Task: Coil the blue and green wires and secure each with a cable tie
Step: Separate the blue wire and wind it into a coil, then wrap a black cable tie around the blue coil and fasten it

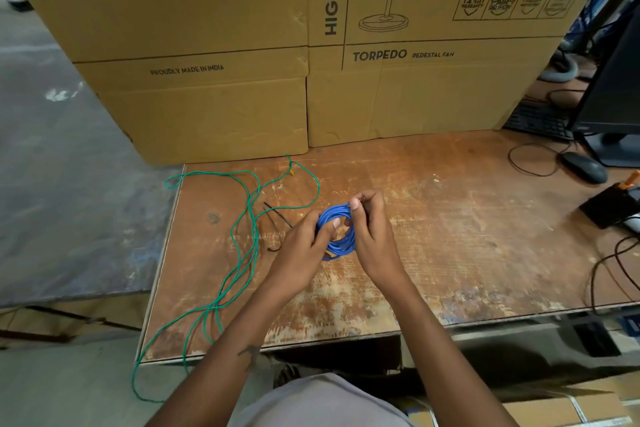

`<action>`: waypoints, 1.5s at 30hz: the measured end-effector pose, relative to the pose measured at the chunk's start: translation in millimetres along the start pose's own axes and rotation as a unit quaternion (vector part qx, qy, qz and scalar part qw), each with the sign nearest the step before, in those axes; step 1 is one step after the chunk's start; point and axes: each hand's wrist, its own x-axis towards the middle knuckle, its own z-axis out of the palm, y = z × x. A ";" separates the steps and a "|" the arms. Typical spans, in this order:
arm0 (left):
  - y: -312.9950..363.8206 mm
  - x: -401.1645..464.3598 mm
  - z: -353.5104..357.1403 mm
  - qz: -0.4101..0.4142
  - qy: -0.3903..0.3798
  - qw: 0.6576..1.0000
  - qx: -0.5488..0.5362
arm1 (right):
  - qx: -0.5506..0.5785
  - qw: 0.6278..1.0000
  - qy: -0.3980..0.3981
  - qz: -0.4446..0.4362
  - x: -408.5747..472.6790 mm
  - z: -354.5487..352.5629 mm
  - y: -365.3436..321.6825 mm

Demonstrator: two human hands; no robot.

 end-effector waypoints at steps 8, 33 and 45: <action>3.1 10.5 0.0 -0.006 0.014 0.998 0.064 | 0.074 0.997 0.003 0.021 -6.2 -1.1 -4.6; -47.0 -8.2 -31.1 -0.114 -0.035 0.992 0.040 | -0.060 0.988 -0.144 -0.007 -12.3 22.8 19.8; -82.5 -14.9 -33.0 -0.182 -0.029 0.956 0.228 | -0.170 0.965 -0.154 0.129 49.8 70.2 82.8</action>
